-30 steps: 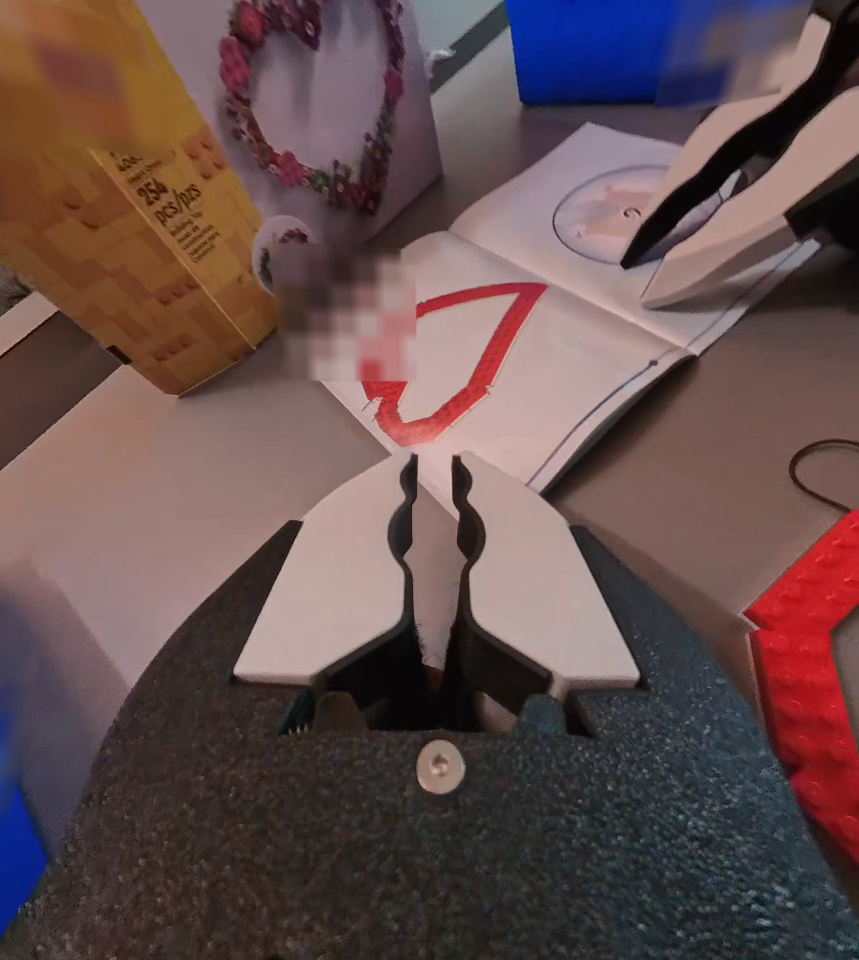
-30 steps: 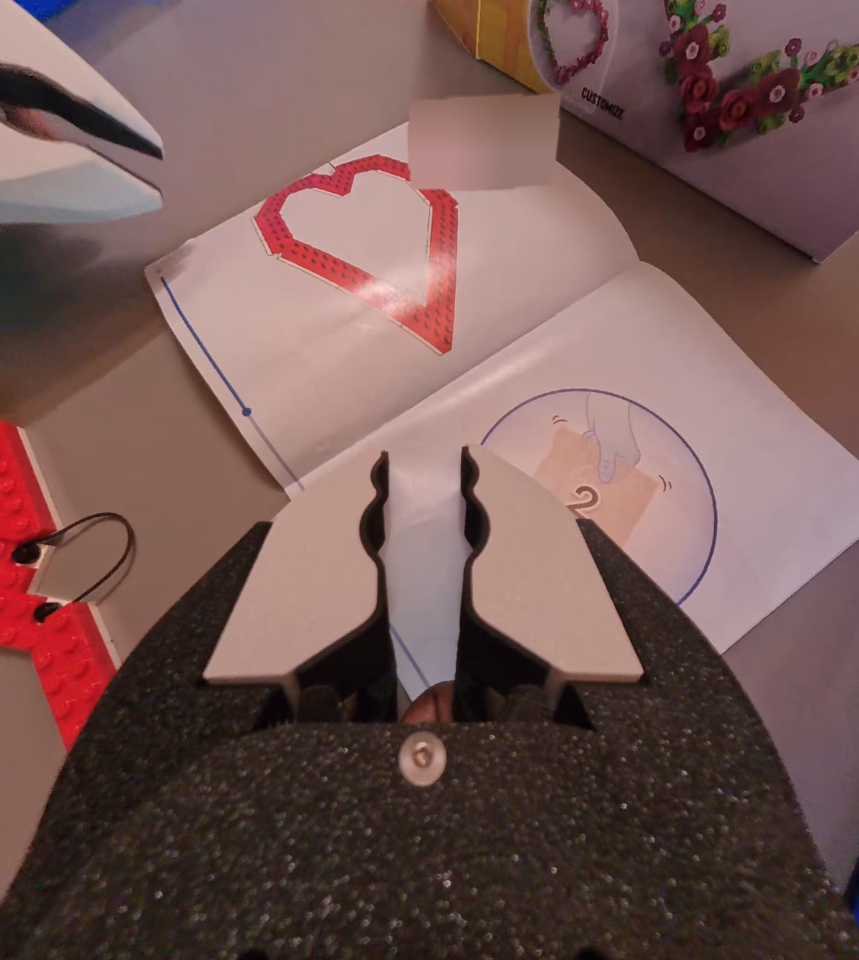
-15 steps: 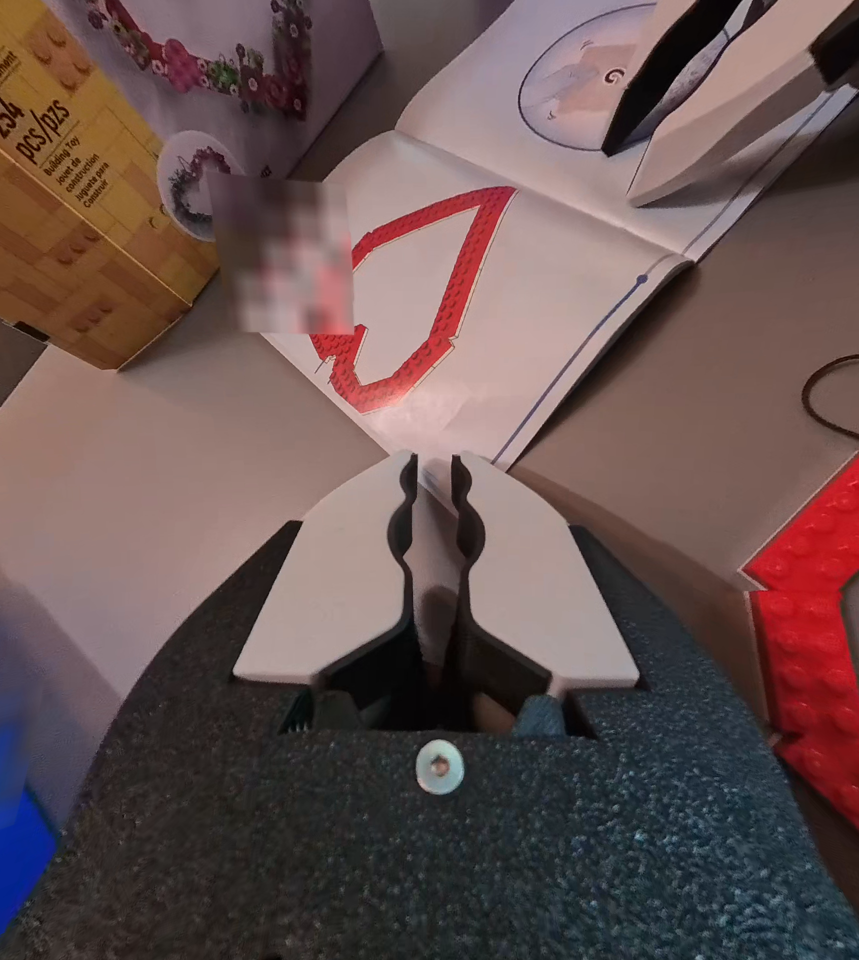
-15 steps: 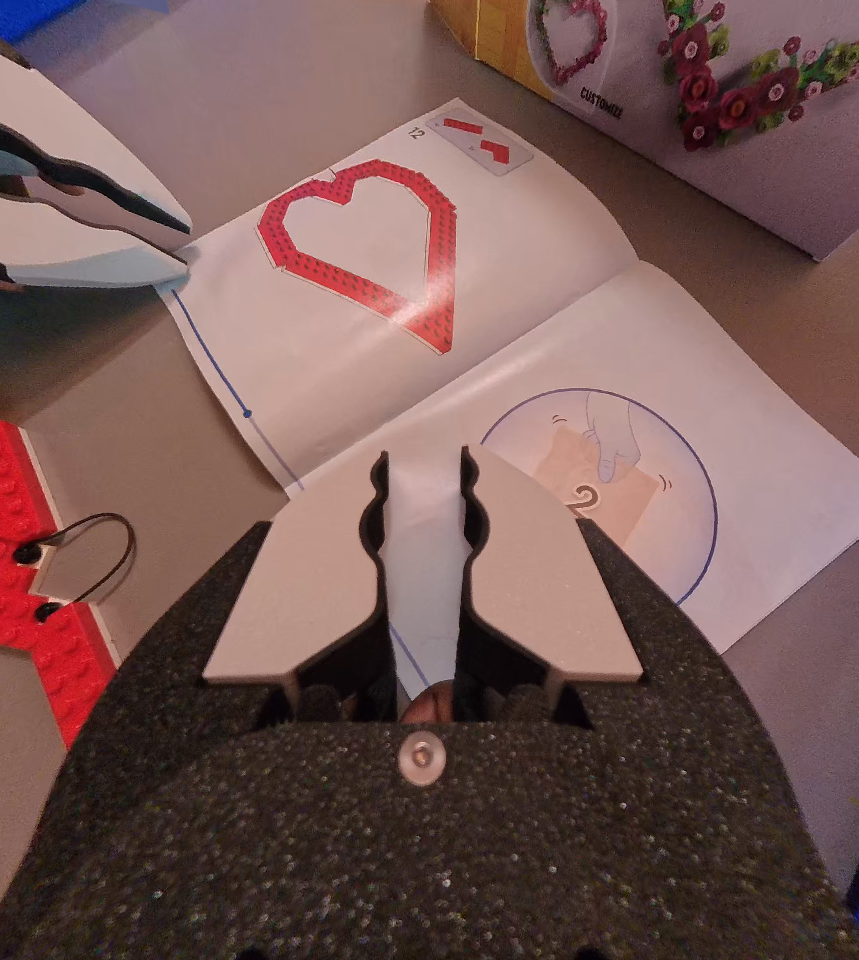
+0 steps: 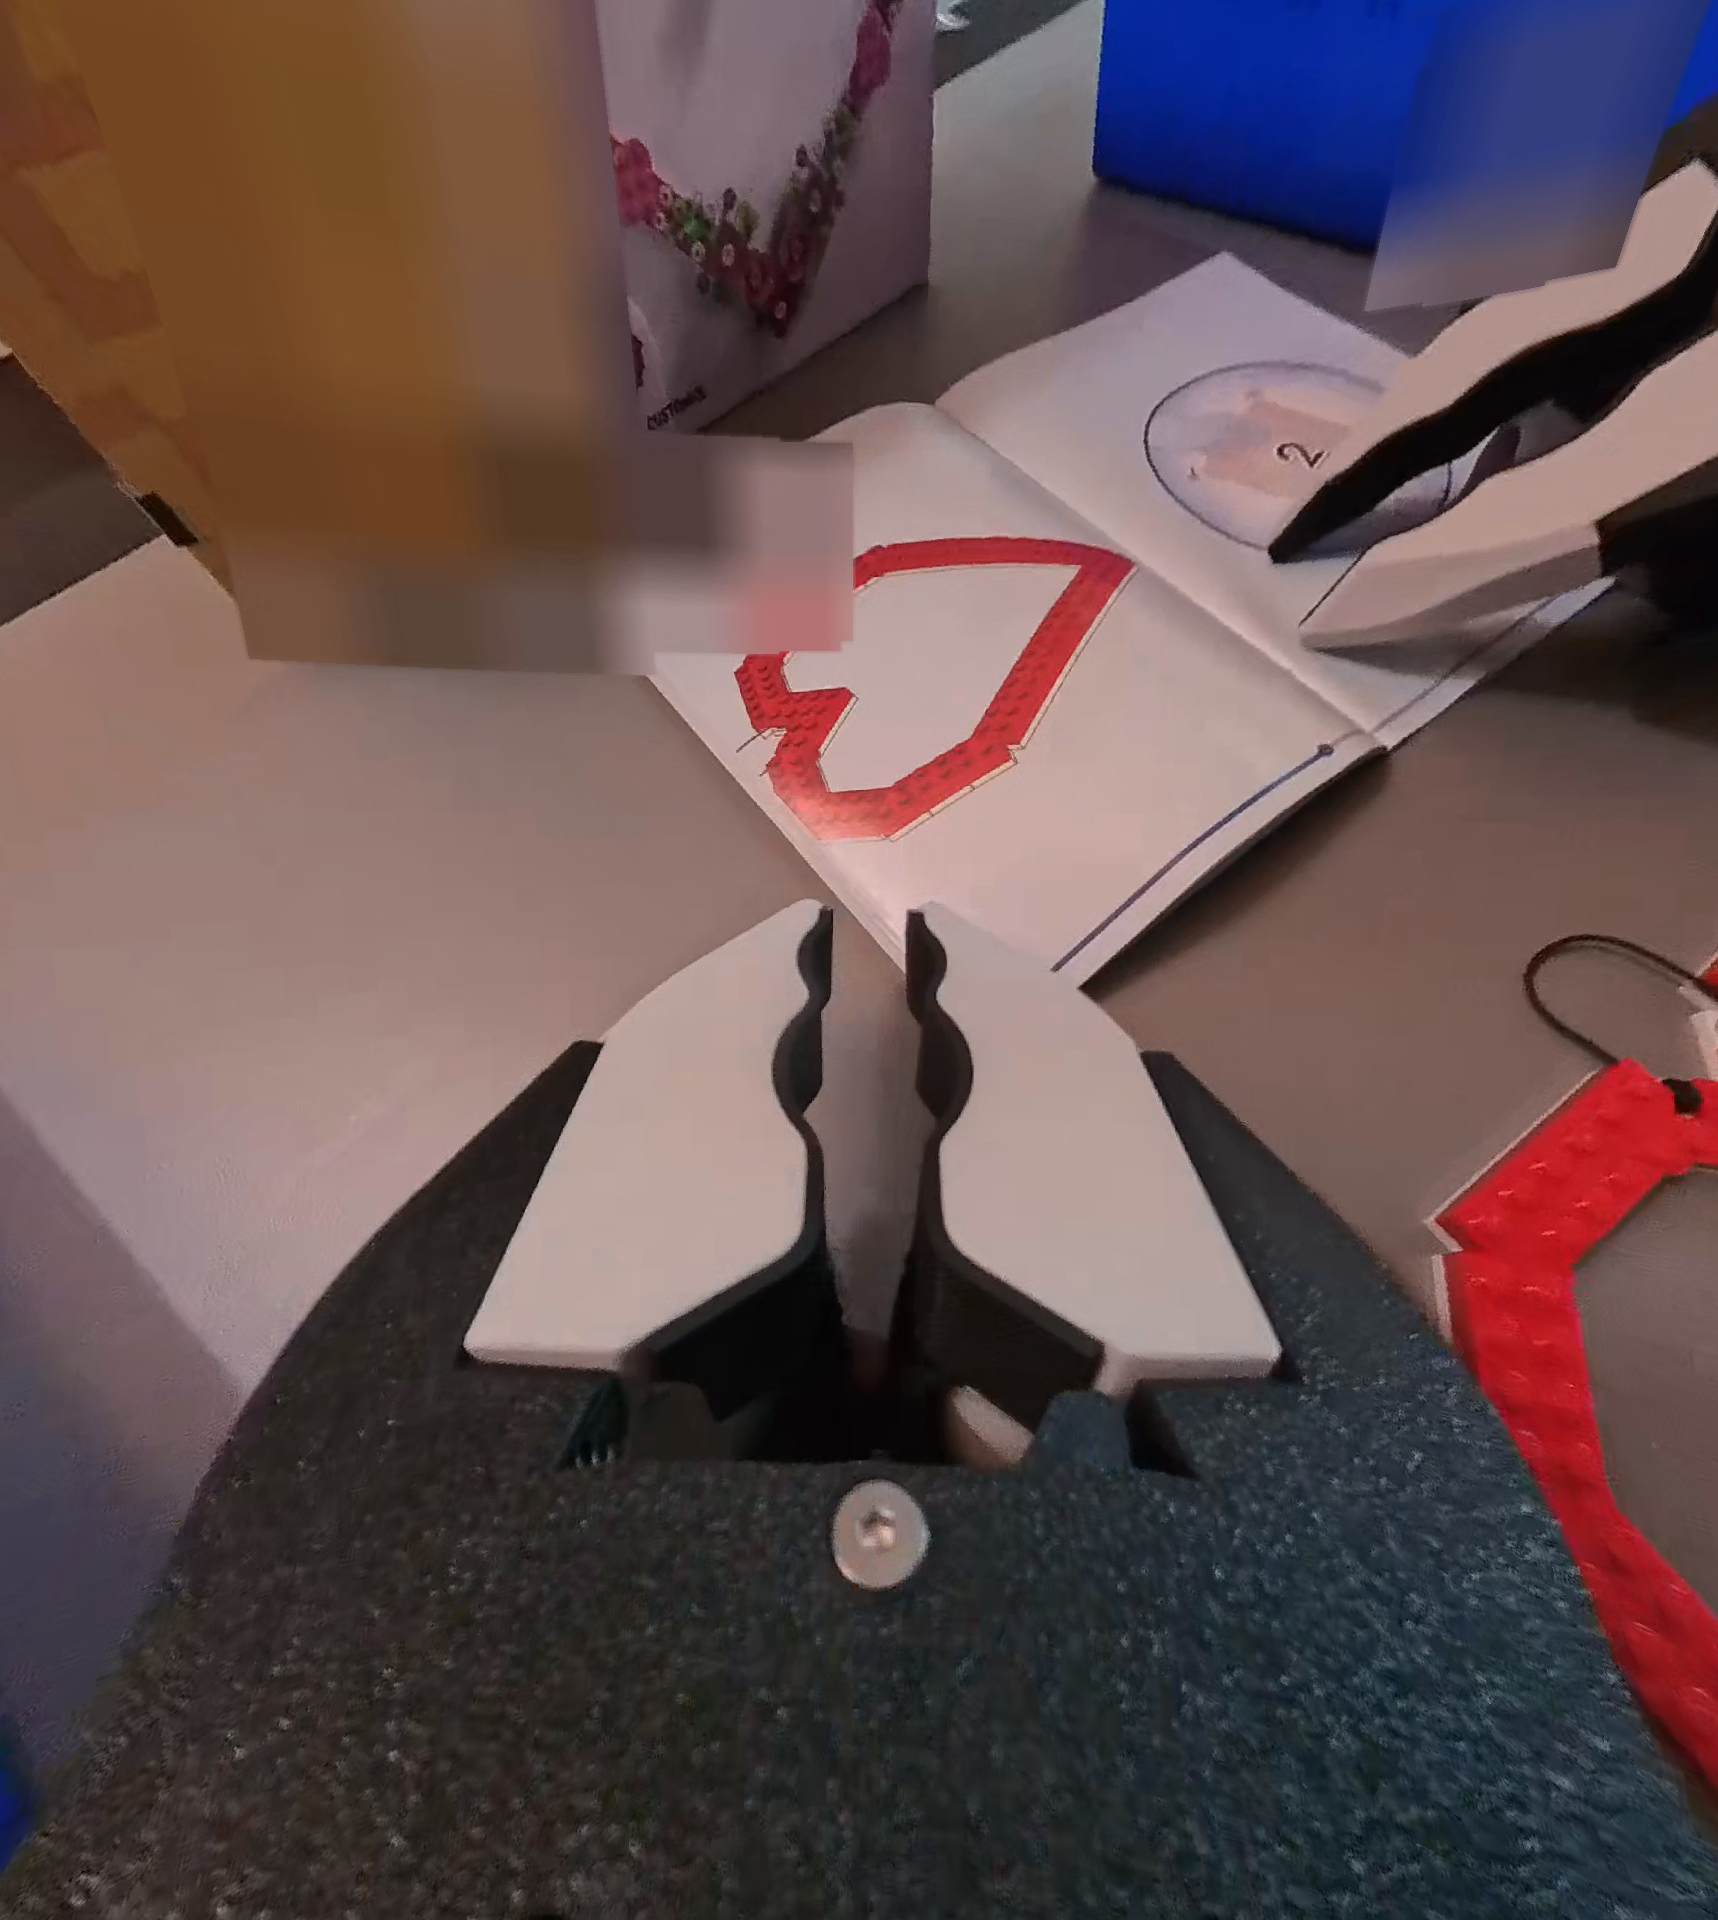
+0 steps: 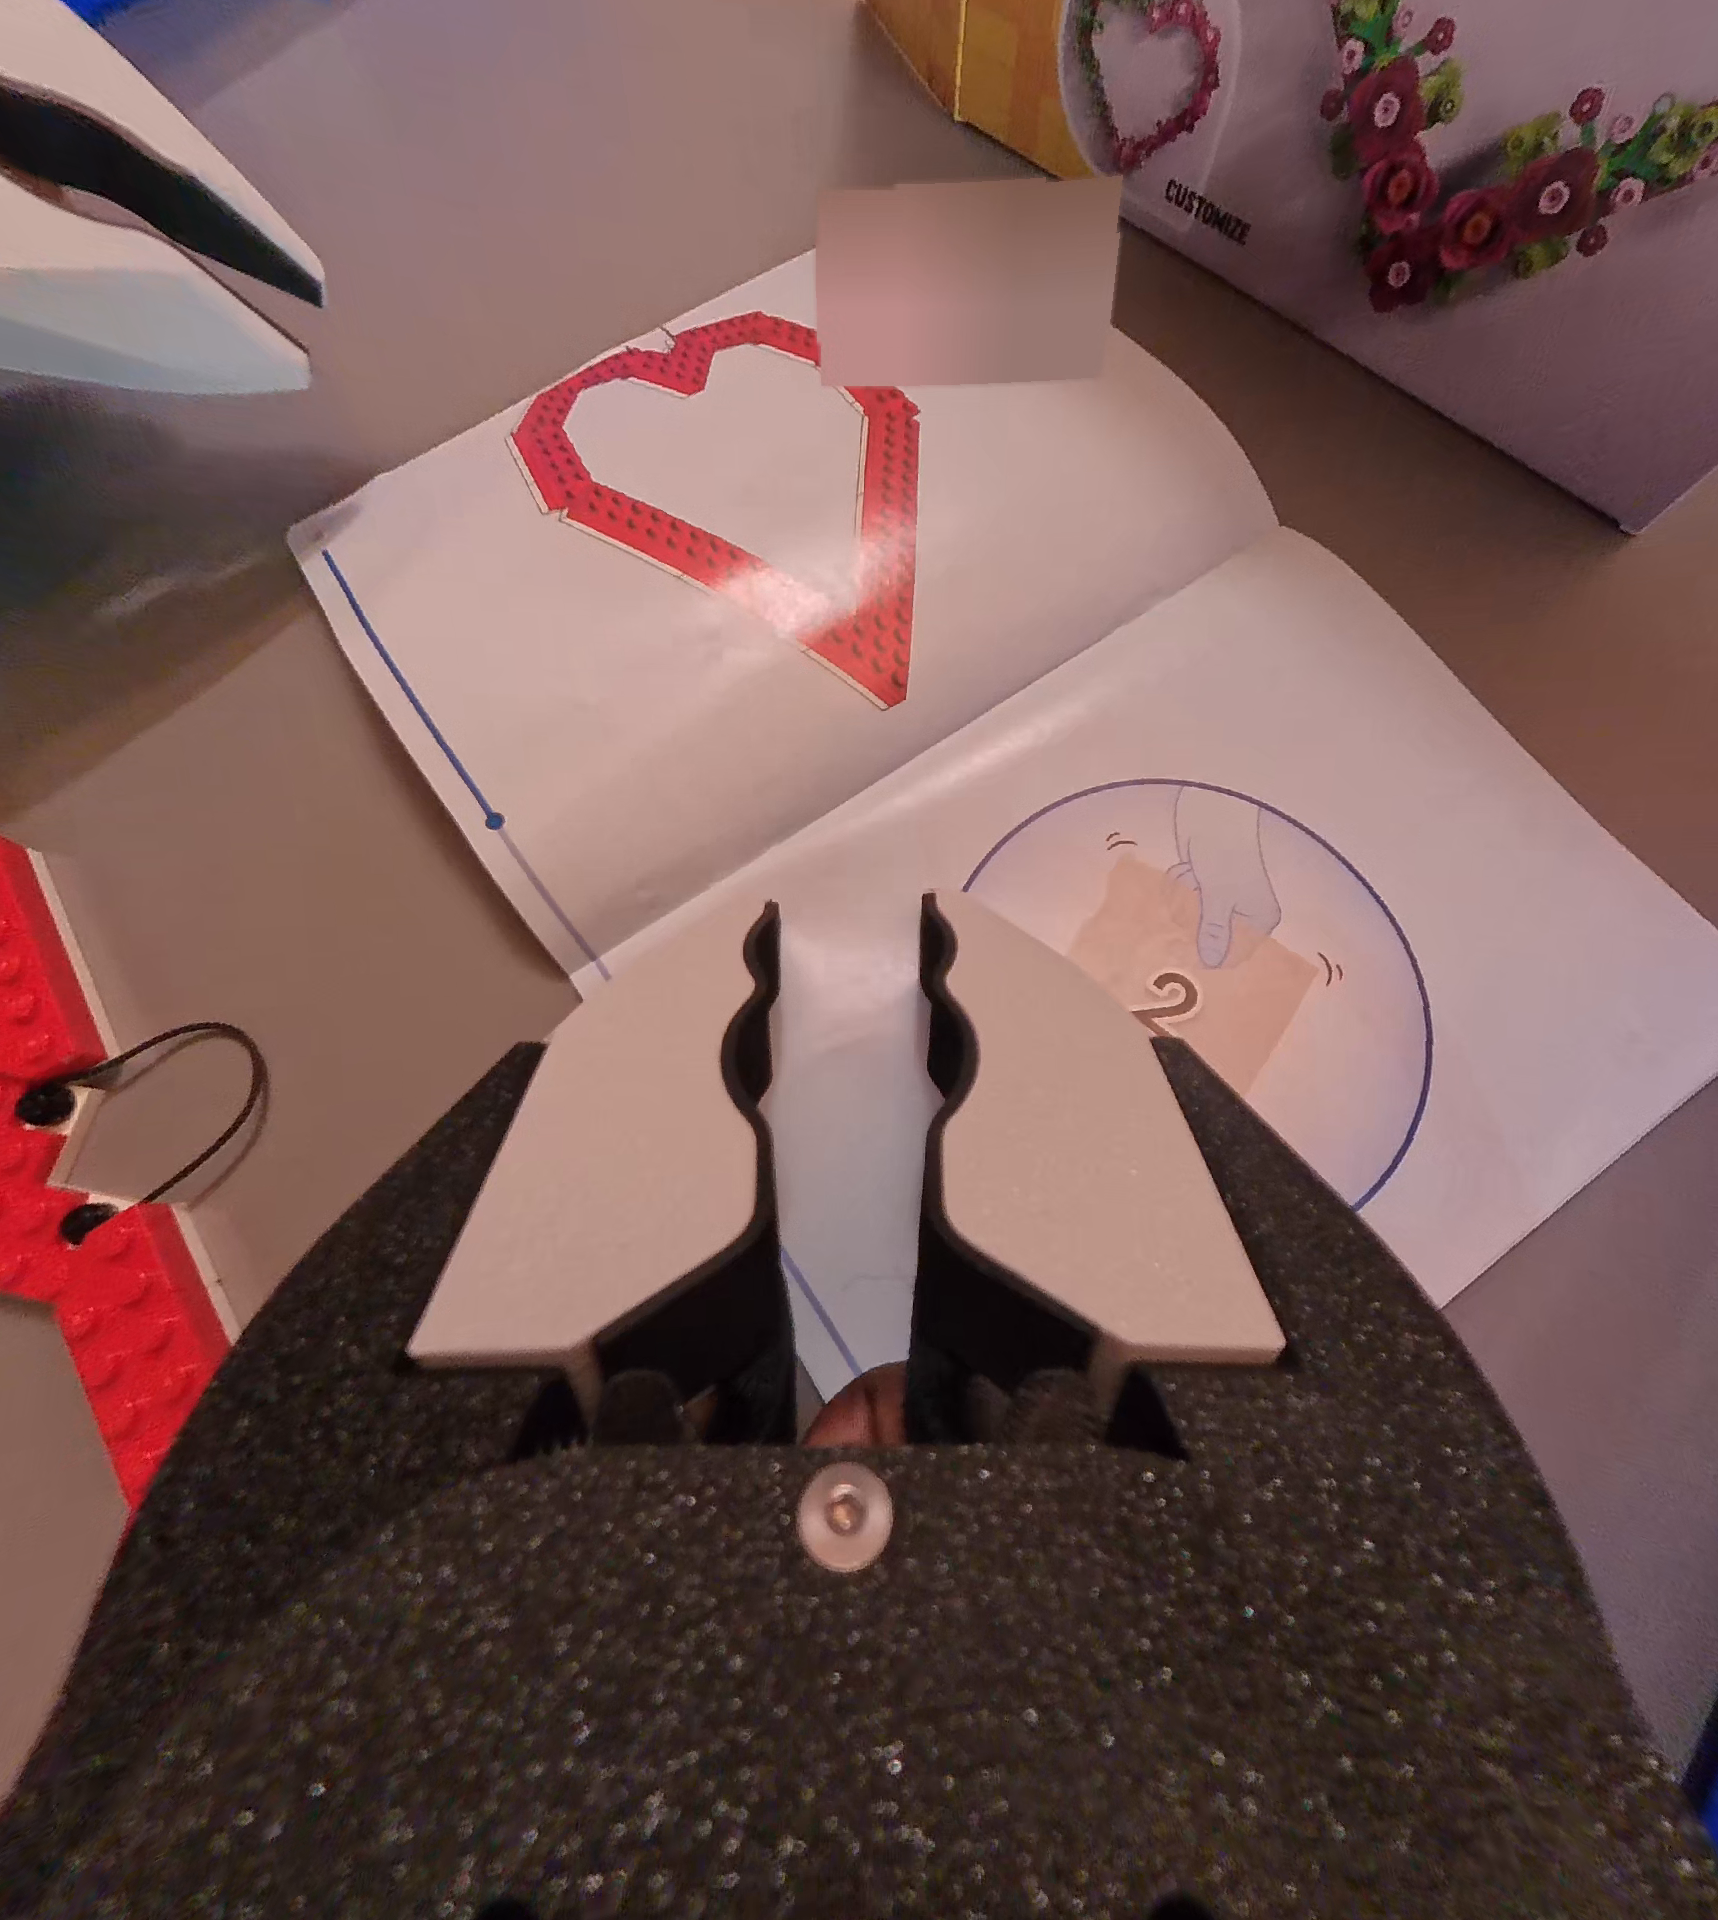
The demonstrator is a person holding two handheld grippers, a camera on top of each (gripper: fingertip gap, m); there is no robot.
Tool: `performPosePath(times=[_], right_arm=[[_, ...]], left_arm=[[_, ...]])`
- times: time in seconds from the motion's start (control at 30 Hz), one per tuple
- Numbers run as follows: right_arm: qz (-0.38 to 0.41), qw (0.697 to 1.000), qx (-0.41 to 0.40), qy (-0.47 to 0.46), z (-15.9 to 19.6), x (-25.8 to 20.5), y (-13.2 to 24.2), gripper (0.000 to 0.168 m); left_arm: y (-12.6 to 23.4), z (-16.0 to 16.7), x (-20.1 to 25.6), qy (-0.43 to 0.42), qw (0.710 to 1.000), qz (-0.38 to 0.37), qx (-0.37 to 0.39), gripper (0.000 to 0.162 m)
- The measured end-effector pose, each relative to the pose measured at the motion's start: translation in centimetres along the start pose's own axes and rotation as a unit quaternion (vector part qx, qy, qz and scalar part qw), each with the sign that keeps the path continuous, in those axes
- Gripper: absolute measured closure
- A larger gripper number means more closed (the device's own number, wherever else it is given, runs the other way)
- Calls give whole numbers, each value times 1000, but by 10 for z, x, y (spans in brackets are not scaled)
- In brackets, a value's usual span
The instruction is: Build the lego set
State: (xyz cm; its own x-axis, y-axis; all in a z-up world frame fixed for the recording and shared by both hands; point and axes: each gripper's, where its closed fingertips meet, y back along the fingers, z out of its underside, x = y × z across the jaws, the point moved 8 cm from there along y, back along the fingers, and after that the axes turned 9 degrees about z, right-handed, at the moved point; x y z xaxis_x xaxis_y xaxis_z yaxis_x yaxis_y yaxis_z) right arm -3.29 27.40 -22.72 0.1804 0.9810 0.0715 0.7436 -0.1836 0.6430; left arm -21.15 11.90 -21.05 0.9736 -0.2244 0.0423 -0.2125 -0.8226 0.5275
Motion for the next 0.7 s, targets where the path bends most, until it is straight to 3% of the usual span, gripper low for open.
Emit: performPosePath(times=[0.53,0.7], right_arm=[[-2,1000,-1,0,0,1,0,142],[-24,1000,16,-5,-7,-2,7,129]], left_arm=[[2,1,-7,70,996,48,7,142],[5,1,-9,80,995,49,22,141]])
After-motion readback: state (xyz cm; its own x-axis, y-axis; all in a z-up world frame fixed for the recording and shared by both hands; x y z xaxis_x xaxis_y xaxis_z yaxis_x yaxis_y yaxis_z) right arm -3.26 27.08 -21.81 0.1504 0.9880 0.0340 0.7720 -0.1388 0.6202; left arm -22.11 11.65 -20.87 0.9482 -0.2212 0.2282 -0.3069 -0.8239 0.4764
